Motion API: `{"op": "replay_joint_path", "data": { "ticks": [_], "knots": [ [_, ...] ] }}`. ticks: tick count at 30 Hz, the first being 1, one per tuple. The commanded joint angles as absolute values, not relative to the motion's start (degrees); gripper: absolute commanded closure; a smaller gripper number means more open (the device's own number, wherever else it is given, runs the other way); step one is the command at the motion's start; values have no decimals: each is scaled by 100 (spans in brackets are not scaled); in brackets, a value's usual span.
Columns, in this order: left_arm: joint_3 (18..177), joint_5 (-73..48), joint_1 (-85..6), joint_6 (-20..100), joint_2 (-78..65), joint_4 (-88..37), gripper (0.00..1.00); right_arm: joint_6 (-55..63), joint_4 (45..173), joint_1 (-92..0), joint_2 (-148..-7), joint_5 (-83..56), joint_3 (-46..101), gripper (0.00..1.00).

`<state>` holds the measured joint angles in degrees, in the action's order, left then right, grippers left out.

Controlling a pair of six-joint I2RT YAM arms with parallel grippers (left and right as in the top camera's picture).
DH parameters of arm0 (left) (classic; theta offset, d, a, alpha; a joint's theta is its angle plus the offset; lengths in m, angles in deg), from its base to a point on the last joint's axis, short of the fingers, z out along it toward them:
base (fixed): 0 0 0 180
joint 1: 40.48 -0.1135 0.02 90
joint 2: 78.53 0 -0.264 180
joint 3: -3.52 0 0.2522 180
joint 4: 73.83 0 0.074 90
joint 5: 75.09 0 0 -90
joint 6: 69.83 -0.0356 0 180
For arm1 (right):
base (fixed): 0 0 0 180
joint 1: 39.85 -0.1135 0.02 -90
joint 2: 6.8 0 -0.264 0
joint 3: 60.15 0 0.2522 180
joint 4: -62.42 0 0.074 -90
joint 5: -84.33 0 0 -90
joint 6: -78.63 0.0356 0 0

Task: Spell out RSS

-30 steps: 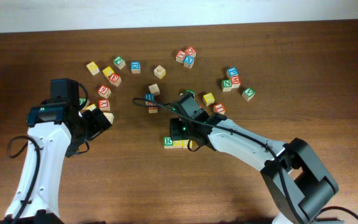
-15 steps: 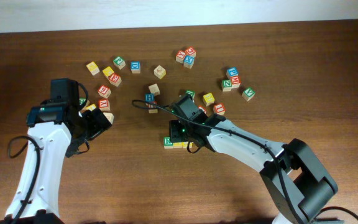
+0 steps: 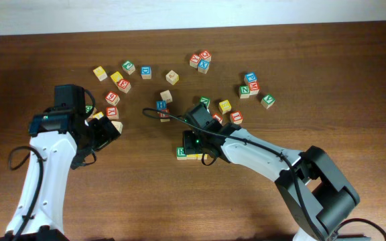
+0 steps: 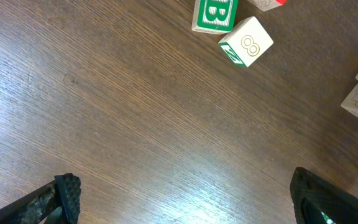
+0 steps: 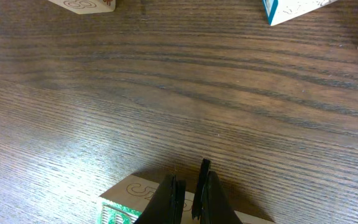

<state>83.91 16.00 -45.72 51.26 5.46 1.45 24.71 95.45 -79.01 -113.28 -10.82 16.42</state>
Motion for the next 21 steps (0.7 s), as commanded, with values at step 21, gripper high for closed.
{"op": "replay_joint_path", "data": {
  "ticks": [21],
  "knots": [
    [8378,1626,-4589,5181,476,151,1,2514,9379,-7955,-11396,-1127,1727,96]
  ]
}}
